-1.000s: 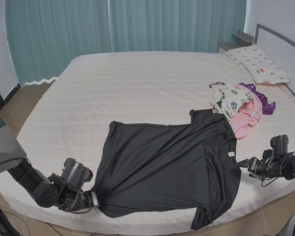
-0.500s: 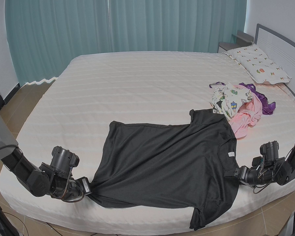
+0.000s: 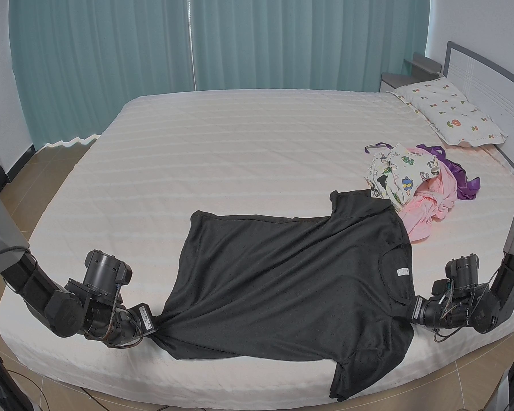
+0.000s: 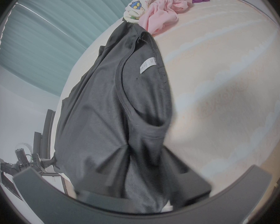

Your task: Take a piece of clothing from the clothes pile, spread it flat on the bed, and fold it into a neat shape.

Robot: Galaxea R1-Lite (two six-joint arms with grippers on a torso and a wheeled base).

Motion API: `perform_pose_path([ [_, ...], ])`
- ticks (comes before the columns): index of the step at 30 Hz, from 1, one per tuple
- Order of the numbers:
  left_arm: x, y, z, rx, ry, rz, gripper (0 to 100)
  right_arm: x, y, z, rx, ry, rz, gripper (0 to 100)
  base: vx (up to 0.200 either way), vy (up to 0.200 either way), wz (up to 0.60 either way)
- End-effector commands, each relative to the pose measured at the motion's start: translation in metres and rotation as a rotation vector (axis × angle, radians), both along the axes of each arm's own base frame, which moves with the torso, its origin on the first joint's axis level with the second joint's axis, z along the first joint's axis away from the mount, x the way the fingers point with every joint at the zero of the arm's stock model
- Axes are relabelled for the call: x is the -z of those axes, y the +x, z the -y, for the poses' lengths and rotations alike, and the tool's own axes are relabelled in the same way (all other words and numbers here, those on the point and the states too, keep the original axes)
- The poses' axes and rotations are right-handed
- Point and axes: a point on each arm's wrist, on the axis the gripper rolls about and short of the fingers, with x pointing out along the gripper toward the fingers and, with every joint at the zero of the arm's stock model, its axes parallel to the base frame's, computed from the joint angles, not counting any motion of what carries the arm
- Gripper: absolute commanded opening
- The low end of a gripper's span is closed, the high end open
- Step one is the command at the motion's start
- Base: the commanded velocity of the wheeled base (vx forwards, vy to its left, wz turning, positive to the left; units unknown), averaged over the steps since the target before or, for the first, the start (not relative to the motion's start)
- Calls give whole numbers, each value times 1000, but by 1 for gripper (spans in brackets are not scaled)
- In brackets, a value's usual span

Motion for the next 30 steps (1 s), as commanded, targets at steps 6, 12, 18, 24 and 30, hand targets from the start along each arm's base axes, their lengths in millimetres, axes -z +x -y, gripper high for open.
perform_pose_path([
  [6,2,-4,-1,23,19,-21,0,-11,-14,38,37,-108,10,0,0,0,0],
  [12,6,-12,-2,71,60,-90,0,-18,-5,67,72,-153,9,0,0,0,0],
  [18,8,-20,-1,121,92,-149,0,-20,5,68,63,-140,39,0,0,0,0],
  [24,6,-18,0,126,85,-143,0,-12,3,67,50,-147,10,0,0,0,0],
  [30,4,-18,2,146,38,-141,100,-12,3,63,44,-133,7,100,0,0,0],
])
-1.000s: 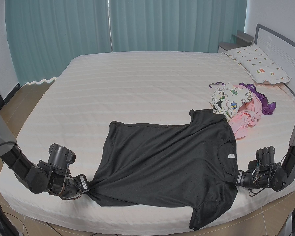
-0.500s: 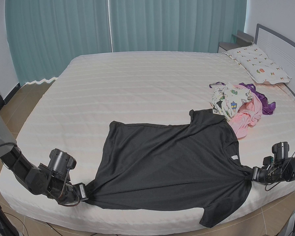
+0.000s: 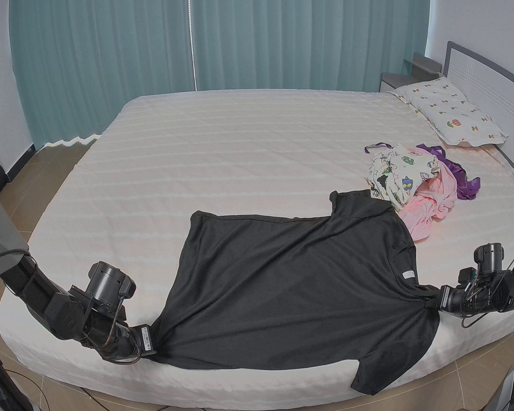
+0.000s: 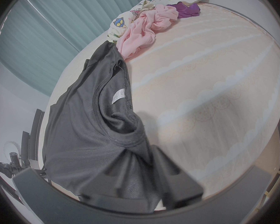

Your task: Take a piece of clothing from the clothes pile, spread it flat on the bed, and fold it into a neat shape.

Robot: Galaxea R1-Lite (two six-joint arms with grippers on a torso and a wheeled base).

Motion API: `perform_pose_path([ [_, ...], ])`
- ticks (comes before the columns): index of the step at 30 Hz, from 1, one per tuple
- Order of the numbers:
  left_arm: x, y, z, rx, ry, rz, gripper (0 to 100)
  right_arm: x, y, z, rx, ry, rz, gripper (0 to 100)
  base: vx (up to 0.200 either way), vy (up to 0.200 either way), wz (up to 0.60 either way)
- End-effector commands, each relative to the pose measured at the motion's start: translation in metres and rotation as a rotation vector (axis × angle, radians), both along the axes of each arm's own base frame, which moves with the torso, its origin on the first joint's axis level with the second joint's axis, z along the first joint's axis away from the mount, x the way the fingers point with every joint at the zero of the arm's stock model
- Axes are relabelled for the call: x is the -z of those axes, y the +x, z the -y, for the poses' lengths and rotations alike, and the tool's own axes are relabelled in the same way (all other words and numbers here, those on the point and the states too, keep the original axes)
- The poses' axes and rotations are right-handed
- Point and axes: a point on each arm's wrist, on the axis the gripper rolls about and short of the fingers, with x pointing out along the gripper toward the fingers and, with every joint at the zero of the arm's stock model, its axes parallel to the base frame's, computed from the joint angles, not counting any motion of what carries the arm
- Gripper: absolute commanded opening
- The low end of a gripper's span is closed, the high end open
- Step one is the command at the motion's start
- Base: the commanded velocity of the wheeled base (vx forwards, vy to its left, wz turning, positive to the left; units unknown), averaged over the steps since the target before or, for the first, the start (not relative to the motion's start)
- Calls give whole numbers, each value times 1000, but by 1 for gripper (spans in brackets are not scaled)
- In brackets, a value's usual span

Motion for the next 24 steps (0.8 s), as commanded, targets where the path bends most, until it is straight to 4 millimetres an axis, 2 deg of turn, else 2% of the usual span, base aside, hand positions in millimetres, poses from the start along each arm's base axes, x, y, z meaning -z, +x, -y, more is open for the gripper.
perform_pose_path([
  [1,-2,1,1,3,-16,7,100,1,0,-3,-6,9,-4,100,0,0,0],
  [8,-29,12,0,-66,-126,153,100,-36,4,0,84,62,125,100,0,0,0],
  [11,-33,18,2,-106,-173,214,100,-51,9,-2,140,119,175,100,0,0,0],
  [18,-38,29,5,-193,-263,285,100,-57,12,-9,144,144,191,100,0,0,0],
  [24,-38,31,3,-201,-268,290,100,-62,9,-12,136,149,207,100,200,0,0],
])
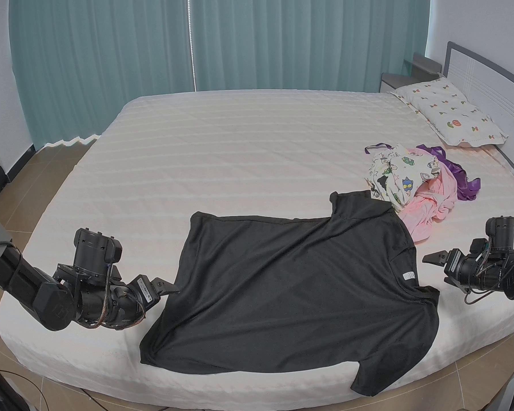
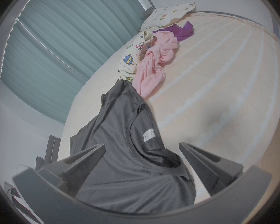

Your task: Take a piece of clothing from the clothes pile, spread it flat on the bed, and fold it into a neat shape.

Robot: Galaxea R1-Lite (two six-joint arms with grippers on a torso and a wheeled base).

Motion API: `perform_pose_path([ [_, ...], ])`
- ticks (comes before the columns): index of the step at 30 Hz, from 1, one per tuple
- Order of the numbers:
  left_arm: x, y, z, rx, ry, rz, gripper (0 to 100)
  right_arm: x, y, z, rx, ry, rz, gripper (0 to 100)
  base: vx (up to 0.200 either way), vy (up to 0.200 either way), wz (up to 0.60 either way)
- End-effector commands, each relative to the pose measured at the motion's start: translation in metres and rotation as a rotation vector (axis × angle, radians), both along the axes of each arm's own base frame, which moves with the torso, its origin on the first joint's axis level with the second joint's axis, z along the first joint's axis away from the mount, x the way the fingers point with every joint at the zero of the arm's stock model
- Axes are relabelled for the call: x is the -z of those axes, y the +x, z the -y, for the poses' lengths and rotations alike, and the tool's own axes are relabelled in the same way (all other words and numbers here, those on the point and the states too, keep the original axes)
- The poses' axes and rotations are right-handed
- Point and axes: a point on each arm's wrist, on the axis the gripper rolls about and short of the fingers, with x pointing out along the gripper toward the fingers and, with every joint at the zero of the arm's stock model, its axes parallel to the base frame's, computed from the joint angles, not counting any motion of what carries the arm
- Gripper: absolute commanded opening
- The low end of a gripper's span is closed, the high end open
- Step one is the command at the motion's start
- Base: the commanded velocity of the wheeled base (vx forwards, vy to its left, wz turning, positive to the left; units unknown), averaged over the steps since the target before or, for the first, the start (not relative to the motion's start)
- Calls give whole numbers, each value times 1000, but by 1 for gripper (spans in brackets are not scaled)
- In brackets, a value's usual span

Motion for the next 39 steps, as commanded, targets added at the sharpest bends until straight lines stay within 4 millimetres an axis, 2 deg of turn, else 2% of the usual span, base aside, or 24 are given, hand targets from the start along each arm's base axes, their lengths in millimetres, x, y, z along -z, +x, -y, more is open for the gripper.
perform_pose_path([
  [1,0,1,0,-2,-1,1,100,-6,-2,-3,-10,-4,23,100,200,0,0],
  [9,2,1,0,-1,1,-5,100,-2,-3,-8,-25,6,1,100,200,0,0],
  [18,4,6,1,-11,-23,-18,100,1,-4,-11,-34,8,-9,100,0,0,0],
  [31,9,10,2,-16,-21,-31,100,6,-4,-15,-48,9,-31,100,0,-185,0],
  [39,-4,35,-7,-89,-57,103,100,8,-5,-18,-60,11,-41,100,0,0,0],
])
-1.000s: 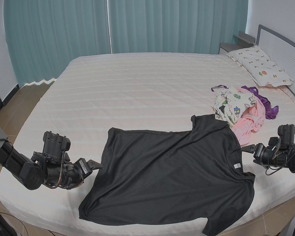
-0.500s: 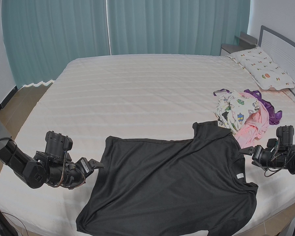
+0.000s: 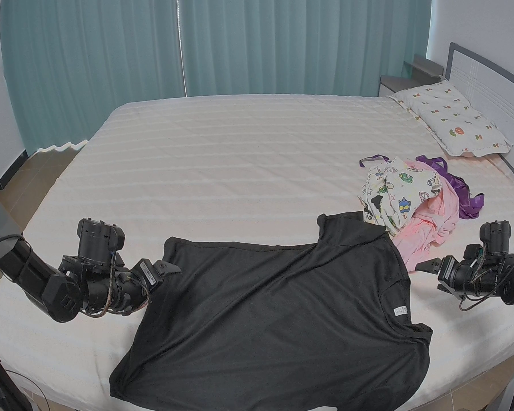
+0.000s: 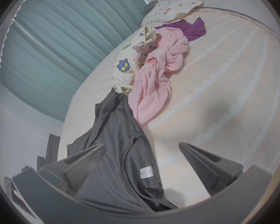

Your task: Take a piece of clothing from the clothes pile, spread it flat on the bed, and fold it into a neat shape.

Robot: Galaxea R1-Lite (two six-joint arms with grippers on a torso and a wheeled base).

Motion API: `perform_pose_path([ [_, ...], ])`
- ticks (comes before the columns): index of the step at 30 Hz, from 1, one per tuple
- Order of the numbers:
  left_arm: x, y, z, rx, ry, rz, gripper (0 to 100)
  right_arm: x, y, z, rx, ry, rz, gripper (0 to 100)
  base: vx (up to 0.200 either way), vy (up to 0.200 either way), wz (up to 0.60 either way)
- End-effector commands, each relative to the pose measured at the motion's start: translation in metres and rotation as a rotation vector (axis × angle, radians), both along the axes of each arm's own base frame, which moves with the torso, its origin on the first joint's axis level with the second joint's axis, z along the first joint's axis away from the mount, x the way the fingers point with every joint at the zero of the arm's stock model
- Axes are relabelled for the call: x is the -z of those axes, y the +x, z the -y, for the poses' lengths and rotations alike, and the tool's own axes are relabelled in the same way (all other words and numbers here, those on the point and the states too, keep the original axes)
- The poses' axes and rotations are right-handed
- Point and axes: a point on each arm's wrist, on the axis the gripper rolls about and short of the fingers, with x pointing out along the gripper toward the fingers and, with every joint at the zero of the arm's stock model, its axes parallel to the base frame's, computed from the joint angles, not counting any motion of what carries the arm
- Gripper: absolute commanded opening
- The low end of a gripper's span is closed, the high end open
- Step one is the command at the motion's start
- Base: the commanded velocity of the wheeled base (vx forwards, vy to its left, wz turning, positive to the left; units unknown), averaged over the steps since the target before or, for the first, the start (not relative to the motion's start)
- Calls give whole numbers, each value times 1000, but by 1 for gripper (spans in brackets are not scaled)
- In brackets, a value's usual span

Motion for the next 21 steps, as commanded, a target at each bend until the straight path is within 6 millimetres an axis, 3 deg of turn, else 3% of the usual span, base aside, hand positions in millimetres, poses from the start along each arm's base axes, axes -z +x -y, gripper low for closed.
perform_pose_path([
  [1,-4,16,-8,-43,-7,42,100,3,-1,-4,-14,2,-13,100,0,0,0],
  [6,-8,49,-16,-108,13,100,100,5,-4,-9,-32,0,-27,100,0,0,0],
  [8,3,73,-15,-128,48,111,100,6,-4,-10,-37,0,-28,100,0,0,0],
  [12,13,97,-13,-150,90,131,100,8,-5,-11,-41,2,-37,100,0,0,0],
  [13,23,112,-8,-139,100,135,100,8,-6,-12,-42,2,-41,100,0,0,0],
  [21,33,137,-3,-110,133,175,100,10,-6,-12,-44,3,-47,100,0,0,0],
])
